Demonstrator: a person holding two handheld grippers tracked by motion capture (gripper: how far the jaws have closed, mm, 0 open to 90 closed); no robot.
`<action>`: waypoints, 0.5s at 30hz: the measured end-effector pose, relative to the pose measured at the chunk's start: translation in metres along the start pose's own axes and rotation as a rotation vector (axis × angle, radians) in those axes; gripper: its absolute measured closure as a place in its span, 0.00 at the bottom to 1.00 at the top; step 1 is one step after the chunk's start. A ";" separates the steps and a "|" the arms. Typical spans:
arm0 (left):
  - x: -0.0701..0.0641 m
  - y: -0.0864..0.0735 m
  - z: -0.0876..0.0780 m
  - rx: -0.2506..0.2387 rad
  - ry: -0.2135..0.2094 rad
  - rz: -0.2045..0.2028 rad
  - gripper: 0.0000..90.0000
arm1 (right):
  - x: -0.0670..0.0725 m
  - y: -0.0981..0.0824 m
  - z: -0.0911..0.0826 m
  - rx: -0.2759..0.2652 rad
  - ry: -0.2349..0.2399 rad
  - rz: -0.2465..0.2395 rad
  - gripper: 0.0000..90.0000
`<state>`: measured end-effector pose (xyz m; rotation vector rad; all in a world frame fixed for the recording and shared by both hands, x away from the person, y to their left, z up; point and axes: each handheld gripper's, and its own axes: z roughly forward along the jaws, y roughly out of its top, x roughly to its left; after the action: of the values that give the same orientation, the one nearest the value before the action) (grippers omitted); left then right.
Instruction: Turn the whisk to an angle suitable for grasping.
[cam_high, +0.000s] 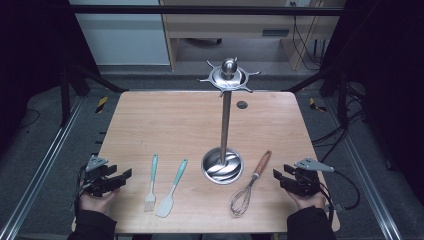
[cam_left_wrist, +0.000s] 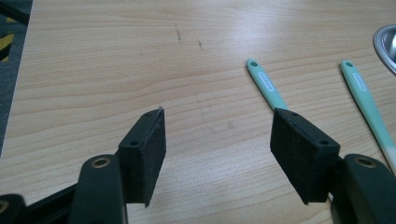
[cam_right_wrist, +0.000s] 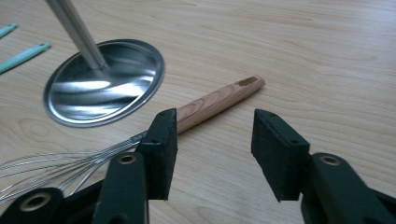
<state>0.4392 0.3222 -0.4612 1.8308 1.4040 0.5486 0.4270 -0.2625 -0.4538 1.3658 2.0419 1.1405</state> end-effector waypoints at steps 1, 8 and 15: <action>-0.001 0.000 0.000 -0.001 -0.003 -0.001 0.39 | 0.001 0.000 0.000 0.000 0.002 -0.006 0.62; -0.004 0.002 -0.005 -0.001 -0.012 -0.003 0.42 | 0.008 0.003 -0.001 0.005 0.032 -0.004 0.75; -0.006 0.002 -0.006 0.001 -0.011 0.008 0.44 | 0.020 0.008 0.001 0.017 0.063 -0.037 0.90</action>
<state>0.4344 0.3183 -0.4550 1.8381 1.3908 0.5411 0.4233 -0.2428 -0.4462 1.3103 2.1161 1.1669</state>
